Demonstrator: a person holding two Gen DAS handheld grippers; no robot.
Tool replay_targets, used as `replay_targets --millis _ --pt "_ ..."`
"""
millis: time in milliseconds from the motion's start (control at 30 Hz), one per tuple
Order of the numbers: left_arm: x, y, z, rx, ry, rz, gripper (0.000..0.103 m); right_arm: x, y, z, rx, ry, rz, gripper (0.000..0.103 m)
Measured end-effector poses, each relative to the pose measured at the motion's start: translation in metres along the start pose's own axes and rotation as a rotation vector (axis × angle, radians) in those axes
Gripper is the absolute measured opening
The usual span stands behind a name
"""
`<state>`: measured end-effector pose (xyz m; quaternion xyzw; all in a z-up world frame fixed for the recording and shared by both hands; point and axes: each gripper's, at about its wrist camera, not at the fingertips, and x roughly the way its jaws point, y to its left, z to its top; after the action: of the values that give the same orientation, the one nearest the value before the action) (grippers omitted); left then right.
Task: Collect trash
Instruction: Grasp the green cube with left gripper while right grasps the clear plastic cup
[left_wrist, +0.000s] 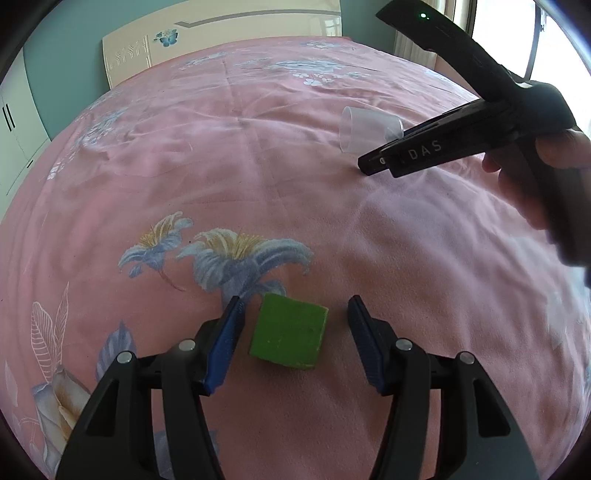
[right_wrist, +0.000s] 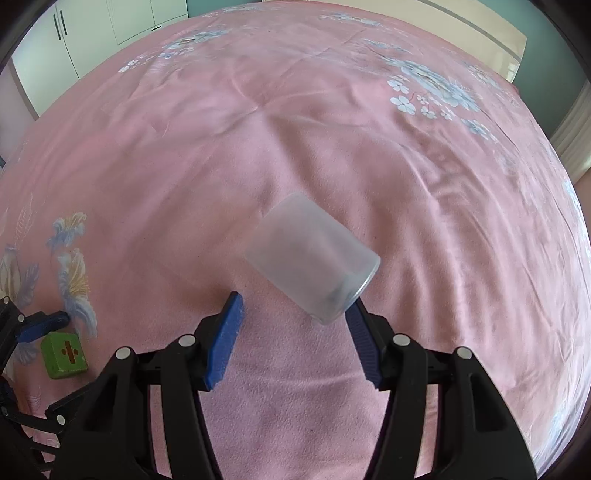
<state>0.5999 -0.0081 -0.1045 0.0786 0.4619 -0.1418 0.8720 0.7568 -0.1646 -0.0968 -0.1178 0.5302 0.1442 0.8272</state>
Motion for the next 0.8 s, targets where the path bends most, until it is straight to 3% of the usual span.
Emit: replay_targets --millis 167,433,600,800 --pt "0.004 0.002 0.002 -0.029 -0.007 -0.022 0.045 0.009 -0.006 0.014 0.031 0.000 -0.004 0.058" --pt "0.008 0.002 0.000 -0.033 -0.011 -0.027 0.045 0.019 -0.017 0.032 0.158 -0.007 0.058 0.059" --pt "0.009 0.000 -0.002 -0.032 -0.018 -0.026 0.045 0.022 -0.021 0.040 0.244 -0.027 0.066 0.068" --pt "0.010 0.001 -0.005 -0.035 -0.028 -0.030 0.045 0.026 -0.022 0.049 0.321 -0.047 0.022 0.068"
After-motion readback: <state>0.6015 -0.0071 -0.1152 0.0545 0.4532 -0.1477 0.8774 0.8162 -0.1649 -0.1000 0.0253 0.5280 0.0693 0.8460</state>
